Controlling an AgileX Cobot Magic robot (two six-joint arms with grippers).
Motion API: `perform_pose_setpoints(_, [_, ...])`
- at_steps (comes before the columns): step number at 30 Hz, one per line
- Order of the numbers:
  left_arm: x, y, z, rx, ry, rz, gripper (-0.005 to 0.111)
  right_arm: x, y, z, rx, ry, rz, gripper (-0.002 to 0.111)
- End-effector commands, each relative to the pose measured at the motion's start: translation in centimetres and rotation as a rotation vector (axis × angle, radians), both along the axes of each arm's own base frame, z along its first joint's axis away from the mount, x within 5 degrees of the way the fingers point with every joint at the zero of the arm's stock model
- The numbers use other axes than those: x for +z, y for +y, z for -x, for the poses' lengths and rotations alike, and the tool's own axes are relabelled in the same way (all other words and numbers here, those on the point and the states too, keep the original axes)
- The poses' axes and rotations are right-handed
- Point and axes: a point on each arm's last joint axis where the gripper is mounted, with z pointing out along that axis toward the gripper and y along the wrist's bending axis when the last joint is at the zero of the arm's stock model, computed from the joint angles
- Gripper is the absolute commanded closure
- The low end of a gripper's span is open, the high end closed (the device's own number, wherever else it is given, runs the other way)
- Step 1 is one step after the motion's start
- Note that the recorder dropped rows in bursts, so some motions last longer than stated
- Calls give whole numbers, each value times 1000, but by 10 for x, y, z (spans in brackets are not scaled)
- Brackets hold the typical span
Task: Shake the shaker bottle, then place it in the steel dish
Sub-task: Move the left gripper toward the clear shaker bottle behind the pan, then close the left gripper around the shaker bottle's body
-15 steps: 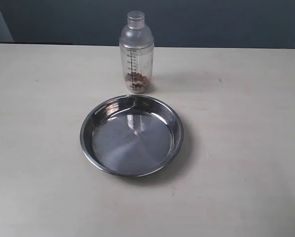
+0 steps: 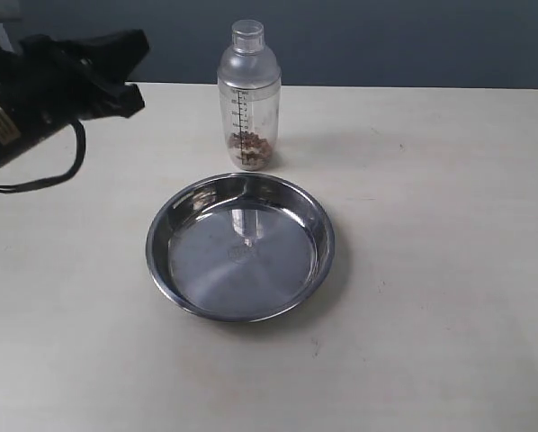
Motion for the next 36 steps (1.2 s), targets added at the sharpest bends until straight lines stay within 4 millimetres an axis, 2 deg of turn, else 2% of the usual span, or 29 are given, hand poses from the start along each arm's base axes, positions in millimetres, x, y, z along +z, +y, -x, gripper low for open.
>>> perform_pose_setpoints(1, [-25, -8, -6, -93, 31, -4, 106, 1, 0, 0, -4, -16, 3, 109])
perform_pose_setpoints(6, [-41, -6, -13, -60, 42, 5, 106, 1, 0, 0, -4, -16, 3, 109])
perform_pose_setpoints(8, [-43, -7, -14, -80, -1, -2, 102, 1, 0, 0, -4, -16, 3, 109])
perform_pose_setpoints(10, [-42, -9, -19, -101, -41, -27, 93, 1, 0, 0, -4, -16, 3, 109])
perform_pose_setpoints(12, [-41, -13, -25, -138, -59, -50, 75, 1, 0, 0, -4, -16, 3, 109])
perform_pose_setpoints(14, [-41, -16, -35, -165, -79, -84, 50, 1, 0, 0, -4, -16, 3, 109])
perform_pose_setpoints(16, [-44, -16, -46, -166, -74, -106, 17, 1, 0, 0, -4, -16, 3, 109])
perform_pose_setpoints(17, [-45, -17, -51, -164, -74, -108, 5, 1, 0, 0, -4, -16, 3, 109])
perform_pose_setpoints(18, [-47, -18, -55, -174, -78, -109, 1, 1, 0, 0, -4, -16, 3, 109])
perform_pose_setpoints(24, [-64, -23, -82, -219, -105, -97, 1, 1, 0, 0, -4, -16, 3, 109])
perform_pose_setpoints(36, [-109, -26, -138, -221, -67, -29, 1, 1, 0, 0, -4, -16, 3, 109])
